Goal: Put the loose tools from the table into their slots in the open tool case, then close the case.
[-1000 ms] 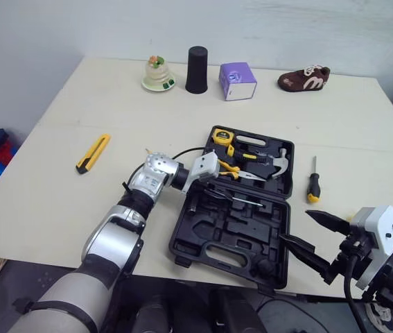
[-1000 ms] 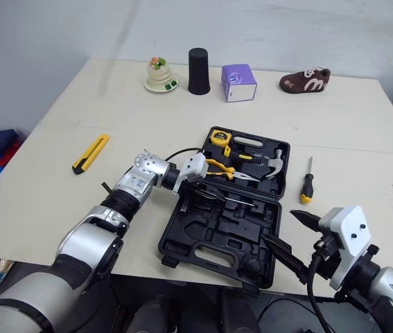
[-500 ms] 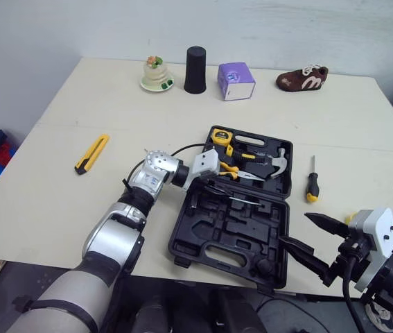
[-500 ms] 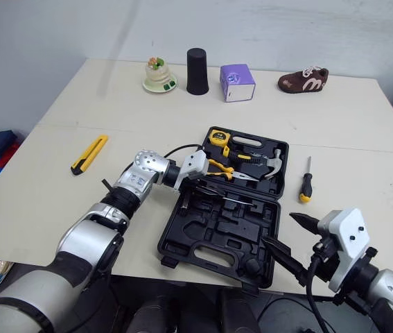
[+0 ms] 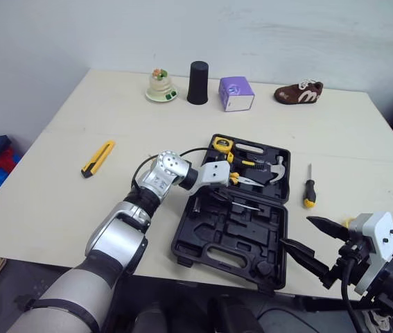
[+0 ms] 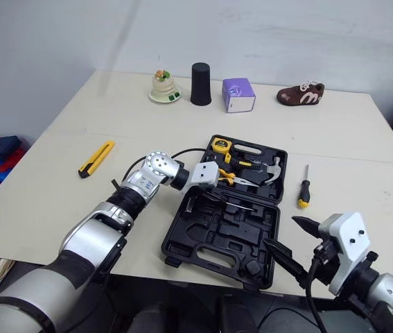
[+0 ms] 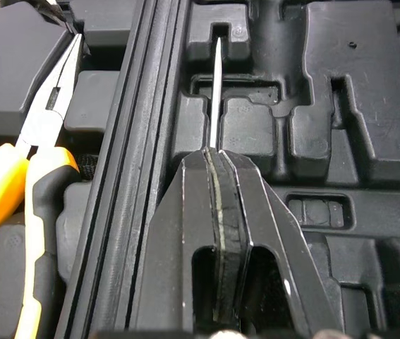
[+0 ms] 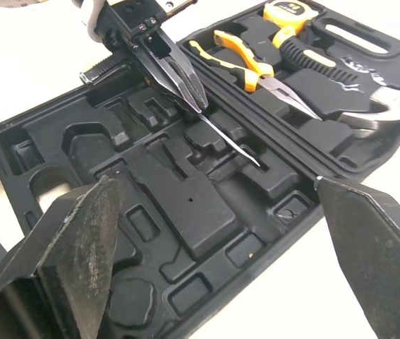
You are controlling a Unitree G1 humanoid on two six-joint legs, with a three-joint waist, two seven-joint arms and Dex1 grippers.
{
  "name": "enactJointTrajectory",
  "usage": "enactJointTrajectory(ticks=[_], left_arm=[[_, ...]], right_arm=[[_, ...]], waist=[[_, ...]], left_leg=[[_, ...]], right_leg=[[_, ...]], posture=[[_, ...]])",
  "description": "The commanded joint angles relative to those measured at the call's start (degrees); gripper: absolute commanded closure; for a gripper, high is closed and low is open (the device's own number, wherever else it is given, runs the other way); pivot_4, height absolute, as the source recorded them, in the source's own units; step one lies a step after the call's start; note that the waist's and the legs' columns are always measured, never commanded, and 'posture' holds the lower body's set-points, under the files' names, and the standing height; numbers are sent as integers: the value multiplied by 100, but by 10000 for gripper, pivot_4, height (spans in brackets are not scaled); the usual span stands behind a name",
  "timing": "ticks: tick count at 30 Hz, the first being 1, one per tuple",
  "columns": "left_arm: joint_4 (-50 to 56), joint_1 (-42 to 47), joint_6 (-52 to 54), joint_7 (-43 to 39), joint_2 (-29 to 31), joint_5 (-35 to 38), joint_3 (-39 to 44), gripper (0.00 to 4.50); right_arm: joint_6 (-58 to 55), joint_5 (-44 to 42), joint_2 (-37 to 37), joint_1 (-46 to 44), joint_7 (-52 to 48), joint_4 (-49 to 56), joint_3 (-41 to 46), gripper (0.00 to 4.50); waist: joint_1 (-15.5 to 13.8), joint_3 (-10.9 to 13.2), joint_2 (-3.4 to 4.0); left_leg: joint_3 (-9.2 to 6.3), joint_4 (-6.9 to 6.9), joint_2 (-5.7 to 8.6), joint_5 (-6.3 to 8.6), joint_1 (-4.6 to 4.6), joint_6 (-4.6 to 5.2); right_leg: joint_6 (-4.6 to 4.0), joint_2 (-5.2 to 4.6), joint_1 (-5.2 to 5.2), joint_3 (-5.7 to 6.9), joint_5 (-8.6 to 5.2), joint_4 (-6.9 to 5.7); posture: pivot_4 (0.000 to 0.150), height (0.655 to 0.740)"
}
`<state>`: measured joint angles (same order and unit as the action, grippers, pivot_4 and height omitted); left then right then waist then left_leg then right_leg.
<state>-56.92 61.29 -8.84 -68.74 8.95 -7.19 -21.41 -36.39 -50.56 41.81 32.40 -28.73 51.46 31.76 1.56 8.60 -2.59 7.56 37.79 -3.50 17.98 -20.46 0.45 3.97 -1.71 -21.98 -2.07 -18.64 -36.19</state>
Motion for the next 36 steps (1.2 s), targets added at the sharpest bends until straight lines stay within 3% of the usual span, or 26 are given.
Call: enactJointTrajectory(ticks=[1,4,5,10,15,19,23,25,30,36], left_arm=[[-97,-247,359,-125,20,-141,-84,44662],[572,-303,894,-496,110,633,534,44662],[883,-357,1187,-544,173,886,751,41804],[3418,-1425,2542,244,763,1933,1998,24482],[5186,-2631,3854,921,1592,2711,3096,1098],[5872,-3869,3898,1383,2307,2649,3698,214],[6082,-4820,4316,1753,2834,3061,4890,214],[5998,-5114,4588,1917,3043,3306,5465,214],[5273,-6014,4142,1882,3649,3111,6249,214],[4509,-6362,3498,1949,4237,2936,6466,214]], right_arm=[[122,47,-53,19,-70,60,146,0],[148,90,-59,36,-139,-46,239,0],[154,87,-59,59,-178,-82,290,0],[109,43,100,186,-613,-570,943,0],[-16,6,512,177,-1343,-1575,1763,0],[104,422,901,148,-2001,-2639,1992,0],[379,965,1278,-71,-2471,-3836,2065,0],[422,1071,1402,-251,-2647,-4307,2102,0],[989,1673,1718,-837,-2954,-5601,1806,0],[1271,1979,1797,-1301,-3174,-6057,1630,0]], waist=[[1,-3,3],[15,-5,16],[15,-4,18],[3,6,36],[-11,17,52],[23,28,61],[15,56,40],[15,64,31],[16,66,49],[14,74,57]], left_leg=[[0,-17,-2,0,15,0],[5,-48,-2,-2,27,2],[6,-53,-2,-1,23,1],[9,-47,-8,-28,-88,-65],[4,-54,-11,-33,-81,-96],[8,-57,-9,-16,-46,-67],[5,-57,-9,-25,-38,-63],[1,-58,-10,-33,-39,-65],[5,-69,-8,-31,-33,-65],[4,-82,-17,-18,-32,-81]], right_leg=[[-5,0,19,3,1,21],[-13,-2,33,3,3,50],[-8,-2,24,3,6,48],[-5,13,-154,-6,-2,-38],[-16,17,-165,-4,-37,-63],[-19,16,-141,-9,-37,-72],[-38,13,-136,-5,-25,-71],[-45,11,-137,1,-22,-70],[-56,0,-137,3,-25,-65],[-79,2,-146,8,-38,-67]], posture=[[1500,7383],[1500,7383],[1500,7383],[1500,7383],[1500,7383],[1500,7383],[1500,7383],[1500,7383],[1500,7383],[1500,7383]])
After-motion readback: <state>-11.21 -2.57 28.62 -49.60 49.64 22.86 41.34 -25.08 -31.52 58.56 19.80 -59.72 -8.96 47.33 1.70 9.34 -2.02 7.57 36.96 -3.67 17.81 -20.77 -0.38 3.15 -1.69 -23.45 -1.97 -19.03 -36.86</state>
